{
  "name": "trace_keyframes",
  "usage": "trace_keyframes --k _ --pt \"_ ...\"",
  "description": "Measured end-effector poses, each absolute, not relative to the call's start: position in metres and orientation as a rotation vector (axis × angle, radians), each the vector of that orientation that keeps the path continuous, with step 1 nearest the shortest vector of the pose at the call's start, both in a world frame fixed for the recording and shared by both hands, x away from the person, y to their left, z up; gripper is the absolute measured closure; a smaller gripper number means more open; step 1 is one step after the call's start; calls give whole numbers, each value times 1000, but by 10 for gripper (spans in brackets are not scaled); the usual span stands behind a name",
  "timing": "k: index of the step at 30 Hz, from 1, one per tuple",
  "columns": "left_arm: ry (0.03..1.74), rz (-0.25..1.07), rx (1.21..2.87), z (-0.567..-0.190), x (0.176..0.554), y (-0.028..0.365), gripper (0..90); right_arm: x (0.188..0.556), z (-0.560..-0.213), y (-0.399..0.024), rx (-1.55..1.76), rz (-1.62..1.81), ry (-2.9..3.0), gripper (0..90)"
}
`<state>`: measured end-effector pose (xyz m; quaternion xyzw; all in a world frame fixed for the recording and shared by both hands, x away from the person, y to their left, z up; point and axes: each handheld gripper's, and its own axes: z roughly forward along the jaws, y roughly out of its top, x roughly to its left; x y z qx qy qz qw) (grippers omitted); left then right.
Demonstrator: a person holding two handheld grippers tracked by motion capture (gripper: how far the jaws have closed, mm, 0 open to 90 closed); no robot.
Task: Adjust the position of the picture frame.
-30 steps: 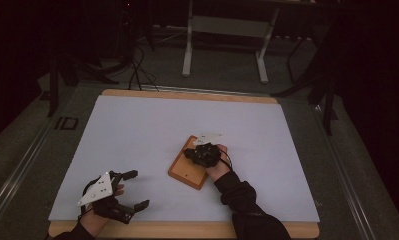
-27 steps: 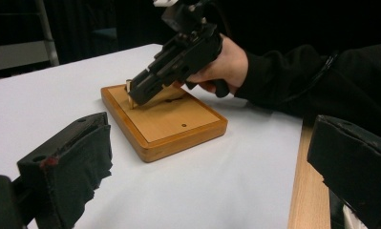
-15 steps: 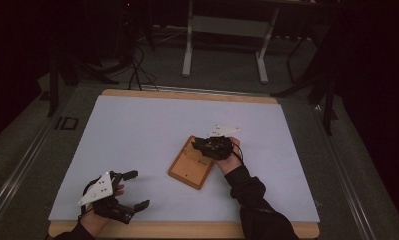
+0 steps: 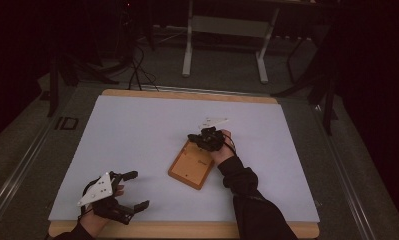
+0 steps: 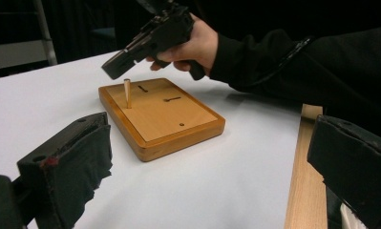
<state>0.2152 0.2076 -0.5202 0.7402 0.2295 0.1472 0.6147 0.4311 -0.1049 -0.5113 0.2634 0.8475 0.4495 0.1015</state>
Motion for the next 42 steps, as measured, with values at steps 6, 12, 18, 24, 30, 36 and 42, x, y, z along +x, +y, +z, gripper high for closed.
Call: trace_keyframes --k 6,12,18,24,30,36,42 --pt "525 340 1704 -520 215 208 16 446 -516 -97 818 1293 2523 900" --pt "527 339 1702 -520 215 208 16 458 -523 -88 830 1219 2558 900" --pt "526 338 1701 -520 214 208 16 462 -528 -79 806 1144 2591 900" --pt "526 339 1700 -520 214 208 16 462 -527 -74 773 1089 2610 900" --pt "527 339 1698 -520 214 208 16 460 -527 -77 774 1076 2615 900" --pt "526 340 1702 -519 214 208 16 458 -526 -84 774 1058 2614 900" --pt "533 337 1700 -520 215 208 16 451 -526 -99 817 1045 2607 900"
